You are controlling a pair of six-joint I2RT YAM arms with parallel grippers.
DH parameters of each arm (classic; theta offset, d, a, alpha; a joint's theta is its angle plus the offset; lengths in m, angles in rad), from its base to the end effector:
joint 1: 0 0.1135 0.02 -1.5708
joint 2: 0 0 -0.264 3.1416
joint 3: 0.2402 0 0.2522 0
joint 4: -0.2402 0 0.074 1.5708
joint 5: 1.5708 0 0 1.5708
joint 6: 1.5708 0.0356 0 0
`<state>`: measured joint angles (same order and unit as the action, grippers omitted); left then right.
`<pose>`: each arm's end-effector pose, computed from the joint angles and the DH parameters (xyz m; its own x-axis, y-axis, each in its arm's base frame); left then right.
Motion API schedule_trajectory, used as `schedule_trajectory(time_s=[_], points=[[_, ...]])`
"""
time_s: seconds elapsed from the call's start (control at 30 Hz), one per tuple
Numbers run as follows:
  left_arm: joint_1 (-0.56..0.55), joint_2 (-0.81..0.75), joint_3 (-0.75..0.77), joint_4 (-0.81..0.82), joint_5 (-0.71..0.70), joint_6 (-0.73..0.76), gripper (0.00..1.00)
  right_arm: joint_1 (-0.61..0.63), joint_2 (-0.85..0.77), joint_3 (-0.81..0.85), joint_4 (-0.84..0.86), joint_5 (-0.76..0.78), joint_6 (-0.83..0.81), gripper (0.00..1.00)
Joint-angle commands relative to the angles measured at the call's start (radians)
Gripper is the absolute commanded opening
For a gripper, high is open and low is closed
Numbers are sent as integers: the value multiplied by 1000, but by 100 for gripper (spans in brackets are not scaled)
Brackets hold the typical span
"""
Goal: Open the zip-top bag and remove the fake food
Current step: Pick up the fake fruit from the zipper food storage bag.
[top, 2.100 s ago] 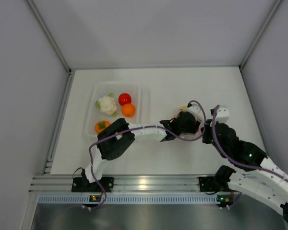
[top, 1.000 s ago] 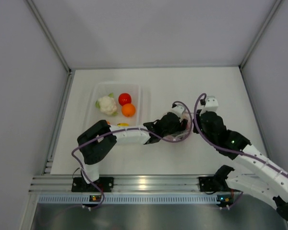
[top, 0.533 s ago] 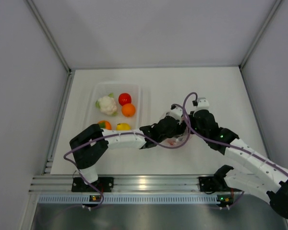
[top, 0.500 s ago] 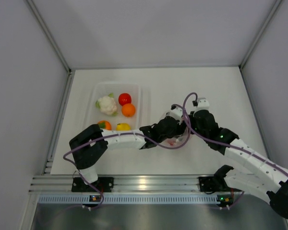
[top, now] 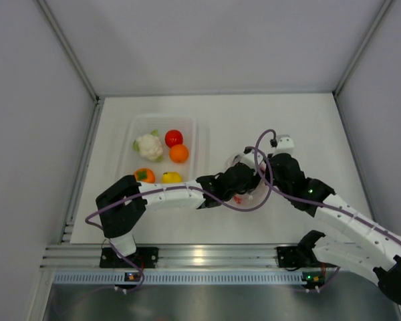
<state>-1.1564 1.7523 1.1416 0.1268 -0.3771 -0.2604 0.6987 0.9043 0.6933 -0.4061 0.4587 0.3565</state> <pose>0.1721 -0.3586 0.2320 -0.3663 0.2383 -0.8995 0.6473 0.7597 -0.0624 0.1596 0.1135 0.2671 -0.5200 -0.0281 -0.8537 -0.1267 0.9909 0.0445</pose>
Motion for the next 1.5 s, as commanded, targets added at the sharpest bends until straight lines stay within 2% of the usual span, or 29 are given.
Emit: schedule_trajectory(time_s=[0.0,0.1,0.2,0.33,0.63,0.77,0.97,1.17,1.47], points=[[-11,-65,38,13,10,42,0,12,-15,80,-16,29,-27,0],[-12,-59,35,13,-2,29,0,13,-45,98,4,-50,-42,0],[-12,-33,69,-9,-92,-17,0,21,-96,89,44,-165,-37,0],[-12,4,144,-55,-150,-89,0,57,-174,43,91,-221,34,0],[-11,67,314,-200,-261,-270,0,180,-220,-74,138,-94,94,0],[-11,64,334,-240,-261,-315,0,193,-194,-107,150,-33,96,0],[-3,0,281,-246,-188,-362,0,193,-151,-144,150,116,101,0],[-2,-77,218,-245,-91,-401,0,180,-50,-130,179,179,88,0],[-2,-235,57,-243,-63,-421,0,58,-24,-130,243,63,73,0]])
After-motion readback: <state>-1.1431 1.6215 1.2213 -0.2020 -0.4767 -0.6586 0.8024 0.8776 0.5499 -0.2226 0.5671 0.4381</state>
